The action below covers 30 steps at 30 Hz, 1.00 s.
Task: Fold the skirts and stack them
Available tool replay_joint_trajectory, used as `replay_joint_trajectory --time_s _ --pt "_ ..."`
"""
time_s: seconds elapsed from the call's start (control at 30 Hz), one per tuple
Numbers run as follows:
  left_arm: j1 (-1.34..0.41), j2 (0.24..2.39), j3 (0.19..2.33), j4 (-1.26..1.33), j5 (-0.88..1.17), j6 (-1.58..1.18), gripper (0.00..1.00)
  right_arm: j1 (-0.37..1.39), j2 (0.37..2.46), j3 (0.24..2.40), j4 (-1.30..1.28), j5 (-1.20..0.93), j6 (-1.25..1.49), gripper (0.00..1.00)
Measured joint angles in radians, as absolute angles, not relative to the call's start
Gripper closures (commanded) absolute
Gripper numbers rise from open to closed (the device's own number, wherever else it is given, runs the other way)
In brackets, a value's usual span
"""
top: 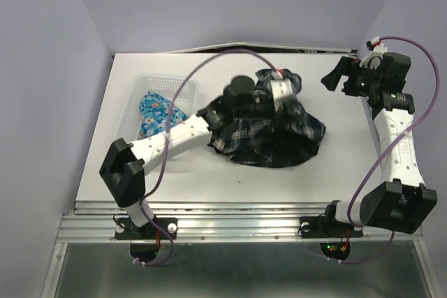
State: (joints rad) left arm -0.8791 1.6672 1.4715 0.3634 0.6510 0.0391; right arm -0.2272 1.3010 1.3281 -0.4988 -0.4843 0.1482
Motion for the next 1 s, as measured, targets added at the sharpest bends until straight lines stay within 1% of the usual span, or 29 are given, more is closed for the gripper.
replay_joint_trajectory --time_s 0.03,0.07,0.1,0.17,0.23,0.3,0.4,0.47,0.57,0.67,0.7,0.8,0.87,1.0 --pt "-0.925 1.655 1.428 0.317 0.651 0.085 0.86 -0.227 1.303 1.328 -0.501 -0.485 0.140 0.00" --pt "-0.977 1.645 1.383 0.252 0.653 0.133 0.50 -0.227 1.304 1.328 -0.503 -0.487 0.130 0.00" --pt "-1.013 1.643 1.356 0.212 0.654 0.163 0.30 -0.227 1.306 1.328 -0.508 -0.493 0.117 0.00" --pt "-1.085 1.645 1.309 0.112 0.664 0.227 0.01 -0.227 1.319 1.329 -0.518 -0.519 0.091 0.00" --pt "-1.116 1.641 1.275 0.029 0.667 0.236 0.01 -0.227 1.348 1.332 -0.542 -0.560 0.059 0.00" --pt "-1.080 1.623 1.249 -0.002 0.672 0.198 0.01 -0.227 1.393 1.332 -0.574 -0.595 0.033 0.00" --pt "-0.908 1.546 1.244 -0.004 0.612 0.131 0.02 -0.227 1.447 1.332 -0.604 -0.630 0.028 0.01" --pt "-0.760 1.475 1.279 -0.015 0.493 0.101 0.02 -0.221 1.469 1.330 -0.605 -0.644 0.035 0.01" --pt "-0.665 1.426 1.359 -0.056 0.310 0.100 0.01 -0.196 1.493 1.330 -0.599 -0.644 0.054 0.02" --pt "-0.659 1.427 1.398 -0.094 0.181 0.111 0.02 -0.143 1.527 1.331 -0.589 -0.614 0.076 0.04" --pt "-0.660 1.441 1.398 -0.121 0.134 0.111 0.02 -0.126 1.547 1.334 -0.589 -0.597 0.086 0.06" --pt "-0.661 1.519 1.392 -0.199 0.030 0.095 0.02 -0.097 1.614 1.354 -0.603 -0.565 0.091 0.06" --pt "-0.659 1.581 1.365 -0.236 -0.027 0.077 0.02 -0.086 1.647 1.363 -0.603 -0.532 0.084 0.06" --pt "-0.645 1.654 1.254 -0.315 -0.152 0.045 0.05 -0.058 1.646 1.362 -0.621 -0.448 0.068 0.04"
